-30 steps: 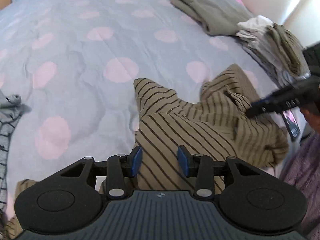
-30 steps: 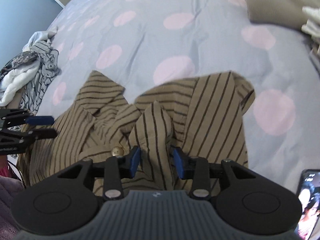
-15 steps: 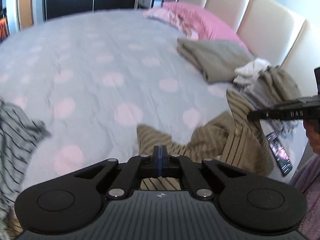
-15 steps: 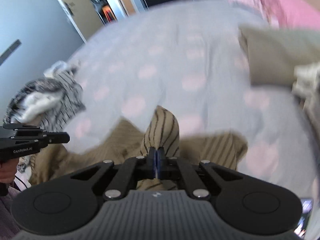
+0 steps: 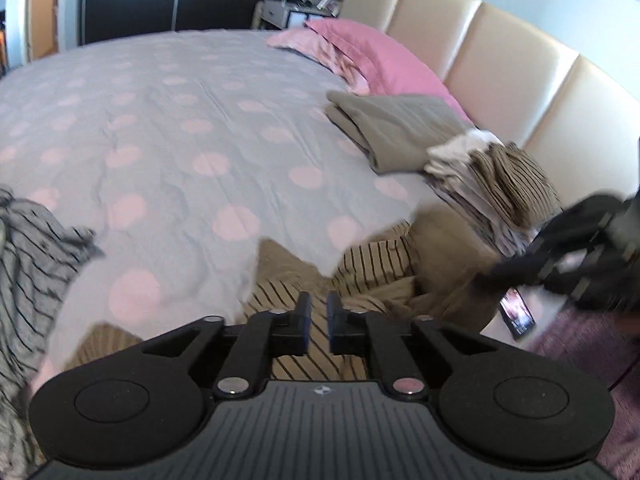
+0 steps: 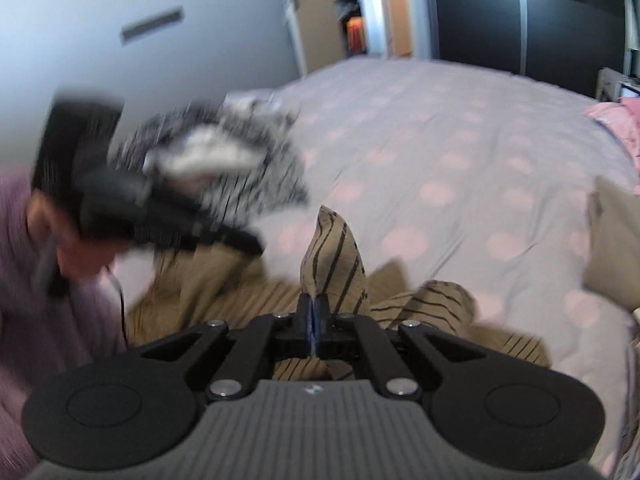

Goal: Fold clothes

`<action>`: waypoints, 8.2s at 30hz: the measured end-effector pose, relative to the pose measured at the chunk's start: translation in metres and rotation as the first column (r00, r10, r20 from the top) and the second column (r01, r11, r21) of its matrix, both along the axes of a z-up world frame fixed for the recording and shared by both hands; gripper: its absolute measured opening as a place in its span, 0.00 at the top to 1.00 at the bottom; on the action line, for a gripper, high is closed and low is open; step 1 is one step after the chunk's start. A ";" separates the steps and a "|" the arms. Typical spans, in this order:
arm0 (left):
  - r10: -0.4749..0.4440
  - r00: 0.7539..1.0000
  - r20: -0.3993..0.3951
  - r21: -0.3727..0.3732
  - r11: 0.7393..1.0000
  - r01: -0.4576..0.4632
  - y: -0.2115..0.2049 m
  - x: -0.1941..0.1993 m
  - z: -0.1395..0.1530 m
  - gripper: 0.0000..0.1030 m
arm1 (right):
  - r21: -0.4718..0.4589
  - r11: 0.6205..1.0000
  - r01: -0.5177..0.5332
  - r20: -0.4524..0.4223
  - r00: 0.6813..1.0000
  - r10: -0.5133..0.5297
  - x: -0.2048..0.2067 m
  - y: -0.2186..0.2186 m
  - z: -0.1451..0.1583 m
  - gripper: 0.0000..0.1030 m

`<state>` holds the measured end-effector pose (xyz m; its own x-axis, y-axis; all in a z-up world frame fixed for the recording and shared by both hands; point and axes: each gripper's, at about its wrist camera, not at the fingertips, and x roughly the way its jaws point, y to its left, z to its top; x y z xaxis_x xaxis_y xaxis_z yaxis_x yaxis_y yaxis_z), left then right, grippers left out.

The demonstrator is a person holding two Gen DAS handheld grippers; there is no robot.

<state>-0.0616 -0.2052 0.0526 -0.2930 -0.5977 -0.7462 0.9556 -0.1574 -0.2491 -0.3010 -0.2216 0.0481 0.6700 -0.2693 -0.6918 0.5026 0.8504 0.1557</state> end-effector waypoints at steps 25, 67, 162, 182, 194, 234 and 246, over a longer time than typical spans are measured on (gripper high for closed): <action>-0.274 0.958 0.082 0.100 0.959 0.265 0.002 -0.108 -0.070 0.69 | -0.131 0.988 -0.082 -0.407 0.913 0.022 -0.026 0.066 -0.120 0.69; -0.157 0.951 0.268 0.062 0.987 0.145 -0.013 -0.060 -0.065 0.75 | -0.138 0.979 -0.148 -0.545 0.837 0.049 -0.009 0.037 -0.143 0.99; -0.535 0.691 0.486 0.240 0.842 0.484 0.048 -0.015 -0.113 0.53 | -0.309 0.932 -0.191 -0.695 0.714 -0.084 0.009 0.049 -0.193 0.98; -0.388 0.750 0.536 0.174 0.920 0.352 0.076 -0.007 -0.095 0.96 | -0.305 0.931 -0.201 -0.693 0.718 -0.072 0.009 0.036 -0.198 0.97; -0.150 0.739 0.657 0.139 0.987 0.077 0.092 0.037 -0.073 0.99 | -0.304 0.930 -0.208 -0.701 0.710 -0.071 0.015 0.039 -0.197 0.97; -0.264 0.898 0.352 0.174 0.961 0.214 0.073 0.037 -0.039 0.78 | -0.319 0.947 -0.040 -0.723 0.656 -0.216 -0.041 -0.046 -0.163 0.98; -0.342 0.921 0.185 0.372 0.892 0.257 0.049 0.032 -0.118 0.81 | -0.326 0.946 -0.001 -0.670 0.706 -0.230 -0.052 -0.044 -0.161 0.98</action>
